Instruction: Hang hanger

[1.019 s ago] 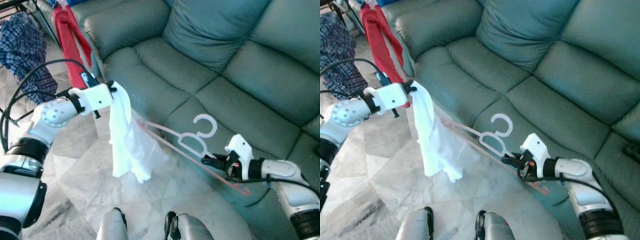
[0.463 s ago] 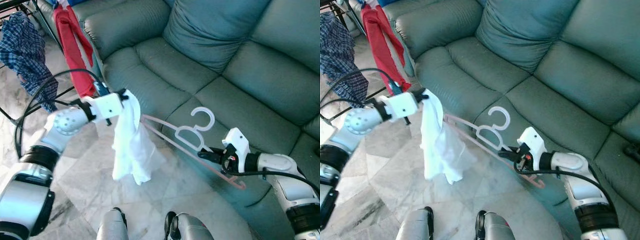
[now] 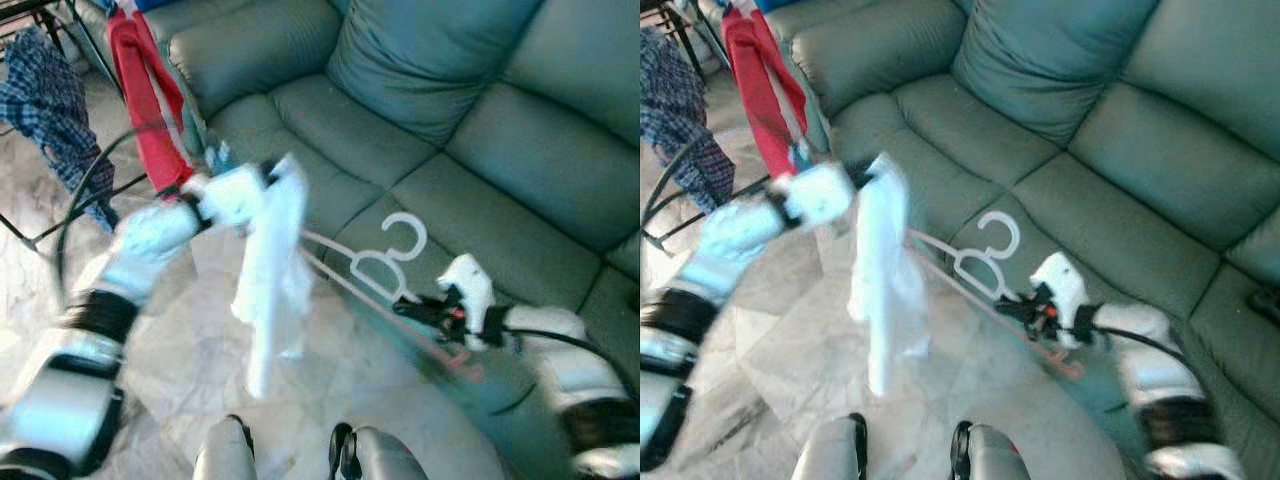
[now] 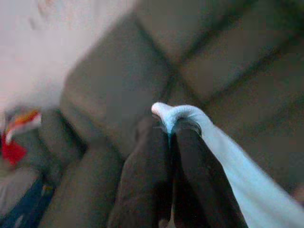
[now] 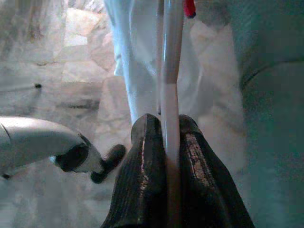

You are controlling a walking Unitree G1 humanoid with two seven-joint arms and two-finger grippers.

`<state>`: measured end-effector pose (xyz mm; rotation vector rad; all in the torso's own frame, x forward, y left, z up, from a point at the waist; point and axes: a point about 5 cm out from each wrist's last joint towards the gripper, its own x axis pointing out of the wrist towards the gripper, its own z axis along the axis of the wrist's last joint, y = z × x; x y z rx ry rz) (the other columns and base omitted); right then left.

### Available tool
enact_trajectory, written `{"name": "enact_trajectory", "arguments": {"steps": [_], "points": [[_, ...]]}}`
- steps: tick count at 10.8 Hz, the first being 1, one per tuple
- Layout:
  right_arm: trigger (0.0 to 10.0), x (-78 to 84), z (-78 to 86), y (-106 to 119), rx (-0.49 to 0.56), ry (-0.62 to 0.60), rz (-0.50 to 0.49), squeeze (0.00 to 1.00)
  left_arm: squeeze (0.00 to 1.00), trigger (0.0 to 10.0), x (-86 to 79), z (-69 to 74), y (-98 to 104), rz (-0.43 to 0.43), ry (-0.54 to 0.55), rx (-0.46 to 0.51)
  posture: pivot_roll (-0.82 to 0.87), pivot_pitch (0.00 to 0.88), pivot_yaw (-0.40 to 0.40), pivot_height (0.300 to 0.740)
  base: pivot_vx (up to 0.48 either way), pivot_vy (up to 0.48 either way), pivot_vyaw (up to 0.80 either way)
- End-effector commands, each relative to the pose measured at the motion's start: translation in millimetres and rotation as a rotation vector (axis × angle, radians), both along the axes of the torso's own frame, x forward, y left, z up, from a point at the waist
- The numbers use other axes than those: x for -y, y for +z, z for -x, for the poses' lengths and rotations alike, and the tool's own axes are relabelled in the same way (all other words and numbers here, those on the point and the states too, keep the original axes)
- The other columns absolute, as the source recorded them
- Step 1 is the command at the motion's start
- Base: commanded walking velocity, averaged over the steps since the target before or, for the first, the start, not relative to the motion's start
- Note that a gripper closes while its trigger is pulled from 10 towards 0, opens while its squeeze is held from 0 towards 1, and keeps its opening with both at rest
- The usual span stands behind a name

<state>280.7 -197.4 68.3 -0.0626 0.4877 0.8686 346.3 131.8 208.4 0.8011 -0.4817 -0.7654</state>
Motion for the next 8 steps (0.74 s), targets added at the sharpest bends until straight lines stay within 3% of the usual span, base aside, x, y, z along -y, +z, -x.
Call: {"name": "enact_trajectory", "arguments": {"steps": [1,2,3,4,6,7,8], "points": [[10.0,7.4,-6.3,-6,-0.023,-0.117,-0.002,0.00,0.00,10.0,13.5,8.8,29,0.067,-0.086,0.081,-0.01,0.139,-0.044,0.740,0.000,0.000,0.00],[10.0,10.8,-18.3,-8,-0.053,-0.277,-0.065,0.00,0.00,10.0,27.1,19.6,37,0.109,-0.167,0.063,-0.01,0.137,-0.046,0.740,0.000,0.000,0.00],[10.0,15.1,-29.8,-6,-0.032,-0.401,-0.084,0.00,0.00,10.0,36.7,27.7,37,0.118,-0.223,0.043,0.00,0.136,-0.047,0.740,0.000,0.000,0.00],[10.0,26.5,-47.7,5,0.021,-0.606,-0.104,0.00,0.00,10.0,38.9,31.9,28,0.104,-0.236,-0.016,-0.01,0.135,-0.046,0.740,0.000,0.000,0.00],[10.0,49.6,-68.8,37,0.089,-0.921,-0.361,0.00,0.00,10.0,41.7,36.7,15,0.131,-0.244,-0.095,-0.01,0.137,-0.048,0.740,0.000,0.000,0.00],[10.0,58.5,-83.4,72,0.168,-1.039,-0.656,0.00,0.00,10.0,49.3,43.3,-5,0.102,-0.263,-0.162,-0.01,0.135,-0.048,0.740,0.000,0.000,0.00],[10.0,56.1,-89.9,90,0.212,-1.037,-0.760,0.00,0.00,10.0,52.4,45.4,-16,0.056,-0.267,-0.169,-0.02,0.135,-0.049,0.740,0.000,0.000,0.00]]}}
